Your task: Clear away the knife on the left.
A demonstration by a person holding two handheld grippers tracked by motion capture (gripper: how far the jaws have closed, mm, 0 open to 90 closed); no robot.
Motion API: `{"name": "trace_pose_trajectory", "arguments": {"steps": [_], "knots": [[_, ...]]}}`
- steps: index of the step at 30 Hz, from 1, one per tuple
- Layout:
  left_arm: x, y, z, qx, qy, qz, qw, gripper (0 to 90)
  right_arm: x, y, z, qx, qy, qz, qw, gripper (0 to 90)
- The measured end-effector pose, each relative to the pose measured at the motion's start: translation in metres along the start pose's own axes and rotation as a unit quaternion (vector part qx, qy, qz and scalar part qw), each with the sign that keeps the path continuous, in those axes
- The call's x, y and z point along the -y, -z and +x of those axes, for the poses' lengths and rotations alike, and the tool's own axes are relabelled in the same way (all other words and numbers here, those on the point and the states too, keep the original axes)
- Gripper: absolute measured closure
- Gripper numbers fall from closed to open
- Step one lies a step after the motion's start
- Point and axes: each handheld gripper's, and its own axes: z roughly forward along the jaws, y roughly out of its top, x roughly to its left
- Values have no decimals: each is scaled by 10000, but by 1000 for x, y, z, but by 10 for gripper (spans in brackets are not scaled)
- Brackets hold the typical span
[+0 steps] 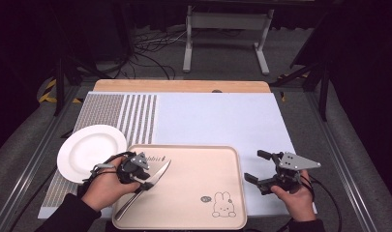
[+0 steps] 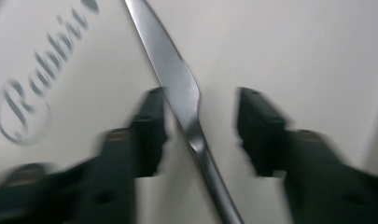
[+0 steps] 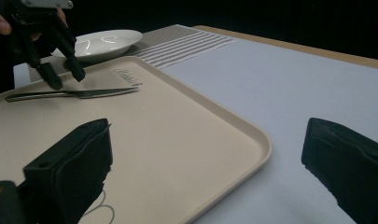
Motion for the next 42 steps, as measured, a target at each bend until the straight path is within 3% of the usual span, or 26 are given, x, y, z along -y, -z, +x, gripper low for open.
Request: {"name": "trace_pose_trajectory", "arguments": {"steps": [2,3,14,23,42], "knots": [[-2,-1,0,165,21,-156,9997,876,0,-1,0,-12,6,0,10000,26],[-3,-3,0,214,-45,-179,9996,900,0,-1,0,-14,-3,9,10000,26],[-5,-22,0,245,-175,110,9995,900,0,1,0,-17,-3,-27,10000,27],[2,-19,2,198,-184,320,9991,900,0,-1,1,-27,7,3,10000,26],[14,-11,10,57,-92,374,9992,900,1,-1,0,-4,11,40,10000,26]]}}
